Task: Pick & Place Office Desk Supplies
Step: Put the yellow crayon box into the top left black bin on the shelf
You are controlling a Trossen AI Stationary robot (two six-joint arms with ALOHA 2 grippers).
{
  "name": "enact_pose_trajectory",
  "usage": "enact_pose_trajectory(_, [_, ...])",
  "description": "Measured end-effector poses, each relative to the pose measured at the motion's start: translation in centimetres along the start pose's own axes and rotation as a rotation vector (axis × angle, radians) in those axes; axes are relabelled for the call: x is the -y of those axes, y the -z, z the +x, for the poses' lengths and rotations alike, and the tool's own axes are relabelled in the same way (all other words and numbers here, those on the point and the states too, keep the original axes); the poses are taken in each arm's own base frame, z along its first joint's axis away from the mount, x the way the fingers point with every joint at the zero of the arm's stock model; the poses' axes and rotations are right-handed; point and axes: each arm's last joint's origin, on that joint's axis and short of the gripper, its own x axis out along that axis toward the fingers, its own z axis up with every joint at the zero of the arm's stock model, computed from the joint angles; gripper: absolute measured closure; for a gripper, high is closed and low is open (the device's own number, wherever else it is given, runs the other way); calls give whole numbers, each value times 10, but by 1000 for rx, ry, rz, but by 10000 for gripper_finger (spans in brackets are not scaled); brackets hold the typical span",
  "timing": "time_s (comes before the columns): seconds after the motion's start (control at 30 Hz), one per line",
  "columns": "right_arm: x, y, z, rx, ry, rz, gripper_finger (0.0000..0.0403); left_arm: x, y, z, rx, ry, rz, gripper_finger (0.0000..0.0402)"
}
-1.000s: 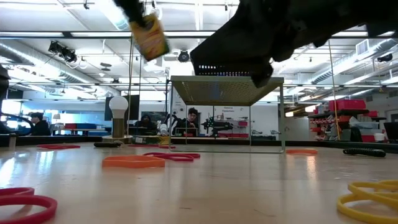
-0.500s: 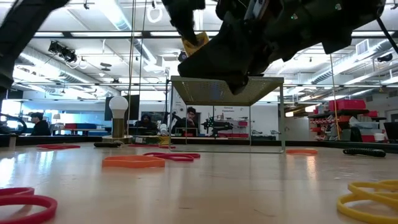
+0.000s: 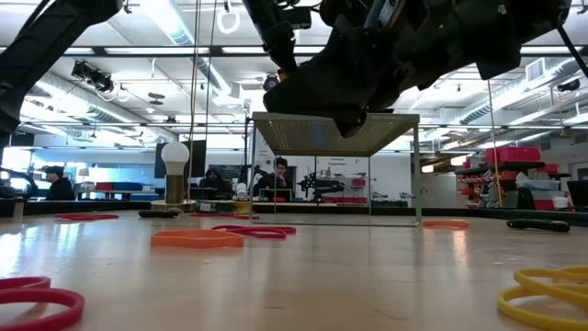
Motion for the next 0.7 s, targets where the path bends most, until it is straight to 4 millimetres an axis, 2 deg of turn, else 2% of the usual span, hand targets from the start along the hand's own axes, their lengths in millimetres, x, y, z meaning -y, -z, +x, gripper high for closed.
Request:
enact_pose_trajectory(0.5, [0, 0, 0, 1, 0, 0, 389, -2, -6, 1, 46, -51, 9, 312])
enact_pose_trajectory(0.6, [0, 0, 0, 0, 0, 0, 389, -8, -7, 1, 62, -108, -2, 312])
enact_pose_trajectory(0.7, [0, 0, 0, 0, 0, 0, 389, -23, -5, 14, 58, -190, -13, 312])
